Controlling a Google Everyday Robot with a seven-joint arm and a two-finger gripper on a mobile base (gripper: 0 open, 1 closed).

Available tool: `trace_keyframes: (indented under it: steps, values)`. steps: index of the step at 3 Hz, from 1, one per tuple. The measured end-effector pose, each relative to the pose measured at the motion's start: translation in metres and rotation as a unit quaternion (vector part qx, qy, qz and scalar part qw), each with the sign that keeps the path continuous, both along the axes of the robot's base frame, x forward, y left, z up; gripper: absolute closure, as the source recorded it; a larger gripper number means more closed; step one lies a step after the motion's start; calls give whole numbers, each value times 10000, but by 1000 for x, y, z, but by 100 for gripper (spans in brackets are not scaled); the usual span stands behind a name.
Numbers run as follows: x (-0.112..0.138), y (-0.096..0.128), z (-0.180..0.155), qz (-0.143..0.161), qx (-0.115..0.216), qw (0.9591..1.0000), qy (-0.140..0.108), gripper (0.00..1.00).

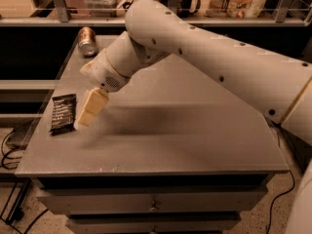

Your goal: Move rxbar chocolate near orange can

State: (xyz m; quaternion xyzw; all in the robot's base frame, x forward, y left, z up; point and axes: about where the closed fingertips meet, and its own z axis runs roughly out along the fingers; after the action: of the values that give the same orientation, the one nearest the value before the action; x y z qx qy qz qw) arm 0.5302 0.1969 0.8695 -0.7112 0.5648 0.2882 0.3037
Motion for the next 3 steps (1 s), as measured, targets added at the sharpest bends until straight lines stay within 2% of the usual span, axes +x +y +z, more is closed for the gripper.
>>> trace_keyframes:
  steps: [1, 3]
  values:
    - [3, 22, -8, 32, 317, 9994, -96, 0]
    - [6, 53, -27, 18, 1046, 9945, -44, 0]
